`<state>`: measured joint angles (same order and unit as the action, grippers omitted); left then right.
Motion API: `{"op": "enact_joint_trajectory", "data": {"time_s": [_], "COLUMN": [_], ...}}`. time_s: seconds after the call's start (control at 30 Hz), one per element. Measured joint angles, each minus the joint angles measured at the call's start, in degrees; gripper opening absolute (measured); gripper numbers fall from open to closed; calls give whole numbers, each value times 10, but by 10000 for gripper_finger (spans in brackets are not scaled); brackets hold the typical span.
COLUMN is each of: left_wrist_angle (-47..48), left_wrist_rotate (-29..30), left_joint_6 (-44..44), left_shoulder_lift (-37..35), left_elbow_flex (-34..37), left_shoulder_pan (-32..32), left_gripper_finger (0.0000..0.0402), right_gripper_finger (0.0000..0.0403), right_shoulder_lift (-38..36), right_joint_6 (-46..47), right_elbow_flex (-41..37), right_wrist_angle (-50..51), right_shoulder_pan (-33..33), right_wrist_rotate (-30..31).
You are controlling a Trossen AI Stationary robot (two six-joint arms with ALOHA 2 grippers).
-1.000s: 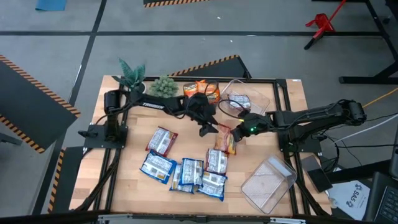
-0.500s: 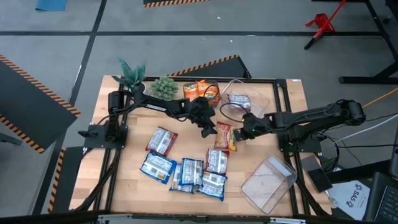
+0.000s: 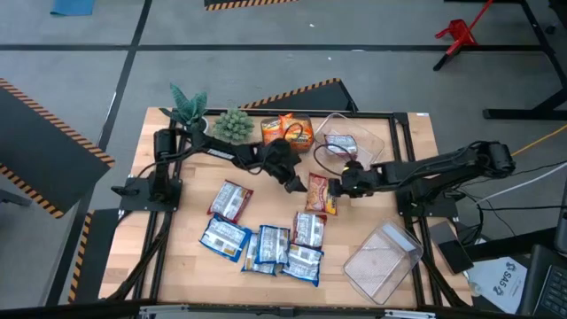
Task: Sort Maruchan noodles
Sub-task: Put the red noodle pack into the top transparent bin
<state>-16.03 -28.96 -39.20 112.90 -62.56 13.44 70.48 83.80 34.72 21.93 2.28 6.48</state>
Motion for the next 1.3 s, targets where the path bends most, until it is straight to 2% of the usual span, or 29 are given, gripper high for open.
{"op": "enact_joint_trajectory", "data": {"time_s": [0.2,0.5,0.63,0.93,1.0,1.3], "left_wrist_angle": [-36,-44,-37,-48,-48,-47], "left_wrist_rotate": [52,84,63,14,-2,-71], "left_joint_6": [-12,-8,-9,-20,-28,-72], "left_shoulder_lift": [0,2,15,20,20,20], "left_elbow_flex": [23,24,25,24,24,24], "left_shoulder_pan": [-33,-41,-35,-14,-6,29], "left_gripper_finger": [248,248,247,247,247,247], "right_gripper_finger": [307,297,237,26,9,3], "right_shoulder_lift": [75,179,190,189,190,152], "right_joint_6": [14,14,18,-5,-14,-21], "right_elbow_flex": [0,3,4,4,3,-2], "right_wrist_angle": [-41,-164,-173,-178,-181,-171], "right_shoulder_pan": [0,-1,-1,0,0,0], "right_wrist_rotate": [3,-25,-34,-25,-23,10]}}
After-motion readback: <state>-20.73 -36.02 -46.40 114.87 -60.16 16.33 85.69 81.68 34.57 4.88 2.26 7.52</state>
